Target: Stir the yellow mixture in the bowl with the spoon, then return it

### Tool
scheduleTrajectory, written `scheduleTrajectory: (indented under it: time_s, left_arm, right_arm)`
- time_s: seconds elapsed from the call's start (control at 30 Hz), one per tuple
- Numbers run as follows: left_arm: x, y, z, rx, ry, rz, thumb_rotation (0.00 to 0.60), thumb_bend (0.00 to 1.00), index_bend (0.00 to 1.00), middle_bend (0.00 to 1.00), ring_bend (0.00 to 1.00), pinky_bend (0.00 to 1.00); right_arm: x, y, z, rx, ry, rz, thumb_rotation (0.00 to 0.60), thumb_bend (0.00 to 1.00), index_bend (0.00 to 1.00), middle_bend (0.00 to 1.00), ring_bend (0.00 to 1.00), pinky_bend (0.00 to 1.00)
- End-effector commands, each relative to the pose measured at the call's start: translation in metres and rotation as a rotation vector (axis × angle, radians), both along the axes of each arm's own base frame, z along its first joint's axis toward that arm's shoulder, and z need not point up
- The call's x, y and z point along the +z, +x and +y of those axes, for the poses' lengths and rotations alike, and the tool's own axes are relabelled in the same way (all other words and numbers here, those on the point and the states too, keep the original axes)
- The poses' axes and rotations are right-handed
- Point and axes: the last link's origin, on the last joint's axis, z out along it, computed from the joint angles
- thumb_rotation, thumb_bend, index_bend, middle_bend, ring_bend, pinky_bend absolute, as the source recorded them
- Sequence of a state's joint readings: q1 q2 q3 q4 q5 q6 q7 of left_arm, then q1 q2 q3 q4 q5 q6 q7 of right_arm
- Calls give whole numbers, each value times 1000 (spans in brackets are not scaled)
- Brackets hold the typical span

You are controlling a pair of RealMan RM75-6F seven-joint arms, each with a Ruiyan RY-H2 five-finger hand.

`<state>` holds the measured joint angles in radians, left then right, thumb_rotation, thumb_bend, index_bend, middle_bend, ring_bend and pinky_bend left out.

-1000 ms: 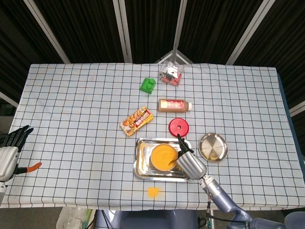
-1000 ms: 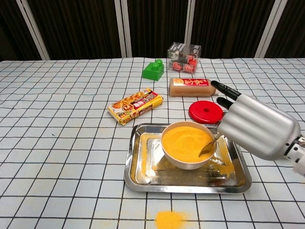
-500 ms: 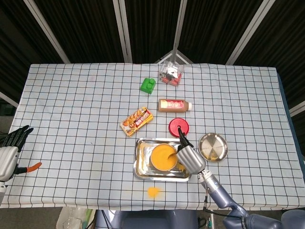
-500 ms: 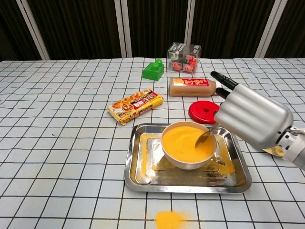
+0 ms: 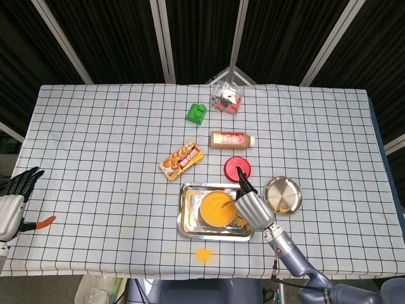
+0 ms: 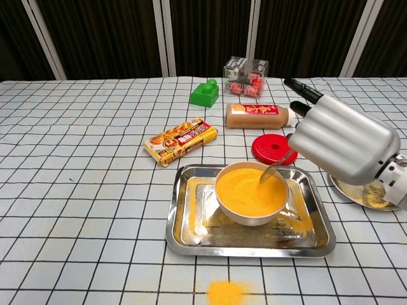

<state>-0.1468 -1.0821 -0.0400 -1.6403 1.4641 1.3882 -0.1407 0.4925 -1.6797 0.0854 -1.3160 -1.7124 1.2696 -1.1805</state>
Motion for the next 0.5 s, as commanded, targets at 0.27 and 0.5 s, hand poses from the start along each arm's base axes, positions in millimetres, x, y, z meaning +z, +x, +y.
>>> scheduleTrajectory:
  time_s: [0.27,0.5]
  left_arm:
    - [0,0,1,1,-3,-2,600,0,0,0,0,0]
    - [-1,0,1,2,-6,-2,600,0,0,0,0,0]
  right_arm:
    - [-5,4,-7,-16,-1,-9,600,808,860,661,281,0]
    - [-12,4,-8,-19,1,0,600,807,860,661,281,0]
